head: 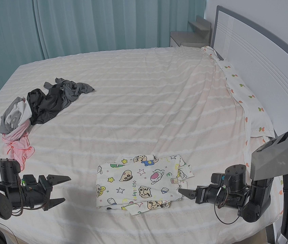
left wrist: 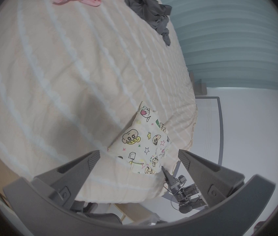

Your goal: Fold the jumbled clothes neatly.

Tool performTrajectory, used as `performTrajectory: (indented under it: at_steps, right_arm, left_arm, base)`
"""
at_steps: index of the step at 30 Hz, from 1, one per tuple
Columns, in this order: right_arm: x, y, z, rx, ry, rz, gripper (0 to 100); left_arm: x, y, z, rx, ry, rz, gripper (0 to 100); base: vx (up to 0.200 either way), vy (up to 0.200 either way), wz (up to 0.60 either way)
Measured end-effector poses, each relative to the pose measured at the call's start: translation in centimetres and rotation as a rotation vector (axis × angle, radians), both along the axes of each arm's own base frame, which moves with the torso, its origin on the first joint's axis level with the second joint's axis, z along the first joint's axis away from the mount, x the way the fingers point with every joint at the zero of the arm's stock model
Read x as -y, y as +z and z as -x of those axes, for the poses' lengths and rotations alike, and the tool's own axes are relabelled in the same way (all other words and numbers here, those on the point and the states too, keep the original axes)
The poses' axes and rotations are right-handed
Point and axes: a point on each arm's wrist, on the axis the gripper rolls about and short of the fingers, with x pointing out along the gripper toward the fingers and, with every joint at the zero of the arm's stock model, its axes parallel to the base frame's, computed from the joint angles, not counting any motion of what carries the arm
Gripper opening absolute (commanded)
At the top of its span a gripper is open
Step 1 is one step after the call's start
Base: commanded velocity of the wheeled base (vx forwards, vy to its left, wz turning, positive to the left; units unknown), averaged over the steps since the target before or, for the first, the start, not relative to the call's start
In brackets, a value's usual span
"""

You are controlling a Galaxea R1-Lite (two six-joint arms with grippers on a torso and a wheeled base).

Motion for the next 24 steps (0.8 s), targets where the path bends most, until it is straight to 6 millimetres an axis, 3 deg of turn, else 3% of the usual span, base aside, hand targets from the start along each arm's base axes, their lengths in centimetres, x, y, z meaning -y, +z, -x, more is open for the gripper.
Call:
performTrajectory:
  at_steps: [5, 11, 17, 24]
  right_arm:
    - [-0.2, -0.2, -1.5, 0.013, -0.003, -0.014, 100]
    - [-1.0, -0.8, -3.6, -0.018, 0.002, -0.013, 100]
    - [-1.9, -1.5, -5.7, -0.064, 0.008, -0.007, 100]
    - [-2.5, -1.8, -6.7, -0.057, 0.017, -0.014, 100]
  left_arm:
    - [1.5, -0.5, -2.7, 0.075, 0.011, -0.147, 100]
    - [3.4, -2.4, -5.8, 0.175, -0.151, -0.324, 100]
    - [6.2, -4.8, -8.5, 0.208, -0.256, -0.363, 100]
    - [7.9, -6.4, -10.4, 0.224, -0.296, -0.367, 100]
  base:
    - [0.000, 0.000, 0.00]
    - [0.000, 0.000, 0.00]
    - [0.000, 0.000, 0.00]
    - [0.000, 0.000, 0.00]
